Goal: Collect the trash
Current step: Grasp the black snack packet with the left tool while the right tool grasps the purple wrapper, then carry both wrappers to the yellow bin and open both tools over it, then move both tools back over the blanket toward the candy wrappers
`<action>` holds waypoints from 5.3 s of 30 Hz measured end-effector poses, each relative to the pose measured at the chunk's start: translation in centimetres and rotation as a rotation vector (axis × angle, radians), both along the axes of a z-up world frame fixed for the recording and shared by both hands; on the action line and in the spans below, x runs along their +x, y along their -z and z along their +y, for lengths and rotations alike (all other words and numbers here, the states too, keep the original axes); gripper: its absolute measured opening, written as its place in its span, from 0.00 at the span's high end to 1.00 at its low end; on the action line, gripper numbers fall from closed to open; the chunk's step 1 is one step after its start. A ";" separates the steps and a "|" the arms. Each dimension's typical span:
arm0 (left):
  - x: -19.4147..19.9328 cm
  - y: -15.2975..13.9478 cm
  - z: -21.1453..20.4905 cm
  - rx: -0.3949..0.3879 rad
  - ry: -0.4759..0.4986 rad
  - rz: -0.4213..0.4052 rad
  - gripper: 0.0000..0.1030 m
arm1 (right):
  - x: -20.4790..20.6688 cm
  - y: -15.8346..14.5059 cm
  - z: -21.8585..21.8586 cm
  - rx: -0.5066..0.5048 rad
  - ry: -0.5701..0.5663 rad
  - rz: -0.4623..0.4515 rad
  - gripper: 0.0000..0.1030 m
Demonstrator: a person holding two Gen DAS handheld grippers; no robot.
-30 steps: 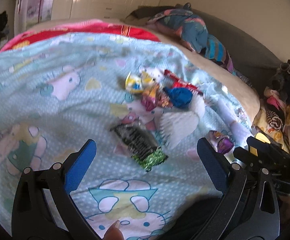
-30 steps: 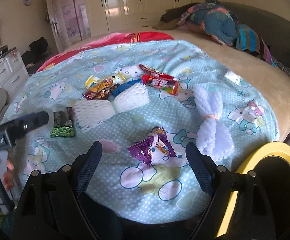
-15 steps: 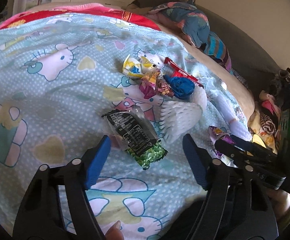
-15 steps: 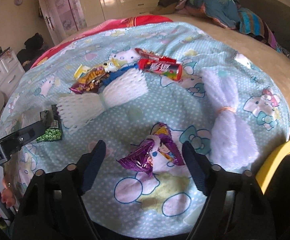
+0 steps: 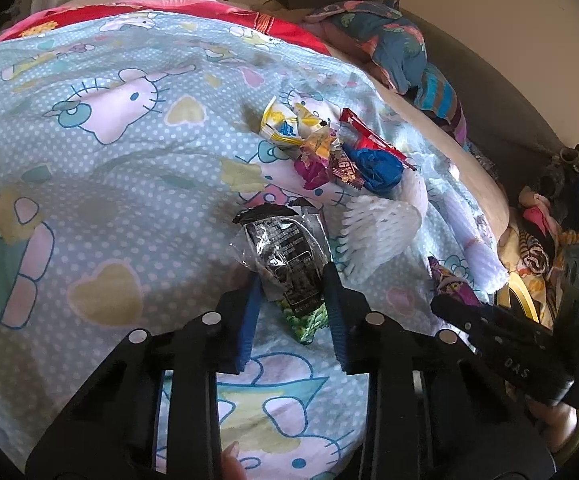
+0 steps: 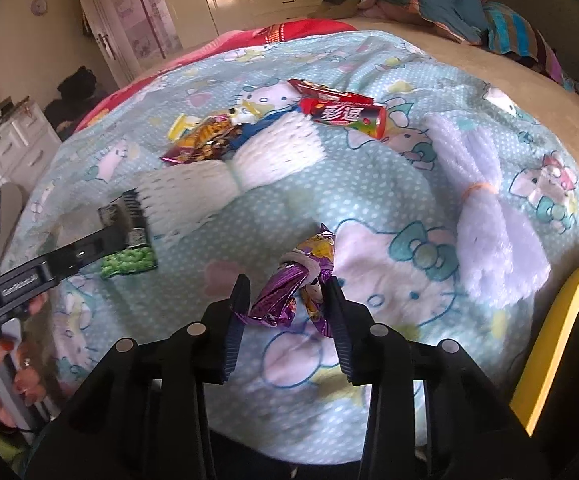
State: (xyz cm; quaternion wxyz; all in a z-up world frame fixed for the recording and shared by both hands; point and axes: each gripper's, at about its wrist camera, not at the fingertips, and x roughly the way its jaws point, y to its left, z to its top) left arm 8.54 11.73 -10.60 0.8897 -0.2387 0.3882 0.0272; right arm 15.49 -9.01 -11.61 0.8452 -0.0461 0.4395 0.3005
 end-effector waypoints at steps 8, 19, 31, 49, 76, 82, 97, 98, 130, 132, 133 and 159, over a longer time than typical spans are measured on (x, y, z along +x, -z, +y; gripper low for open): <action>-0.6 -1.4 0.2 -0.006 0.002 -0.054 0.81 | -2.0 -1.1 0.4 0.031 -0.036 -0.061 0.73; -1.4 -5.4 0.1 0.028 -0.003 -0.158 0.81 | -2.8 -2.4 -0.6 0.107 -0.019 -0.090 0.74; -2.2 -8.3 -2.7 0.059 0.064 -0.237 0.81 | -3.8 -4.6 -2.8 0.152 0.030 -0.135 0.74; -3.3 -11.1 -6.2 0.098 0.149 -0.305 0.81 | -5.3 -8.1 -5.2 0.183 0.068 -0.216 0.74; -3.7 -12.5 -12.2 0.122 0.308 -0.340 0.81 | -4.6 -10.3 -13.8 0.226 0.266 -0.264 0.74; -3.6 -12.3 -13.5 0.124 0.344 -0.338 0.81 | -4.0 -10.0 -15.9 0.224 0.322 -0.263 0.74; -2.5 -10.7 -19.5 0.139 0.502 -0.303 0.81 | -3.0 -8.5 -21.9 0.186 0.475 -0.238 0.74; -2.4 -10.5 -20.1 0.144 0.519 -0.300 0.81 | -2.9 -8.3 -22.4 0.184 0.484 -0.232 0.74; 2.3 -4.5 -30.1 0.206 0.735 -0.172 0.22 | -1.3 -1.6 -30.7 0.166 0.667 -0.008 0.45; 2.0 -5.2 -29.4 0.221 0.703 -0.199 0.16 | -1.5 -2.2 -30.6 0.171 0.672 -0.035 0.39; 1.9 -5.5 -29.1 0.229 0.689 -0.208 0.10 | -1.7 -2.6 -30.4 0.175 0.676 -0.053 0.35; -0.2 -11.2 -19.1 0.232 0.364 -0.361 0.10 | -4.5 -11.0 -22.5 0.213 0.497 -0.328 0.19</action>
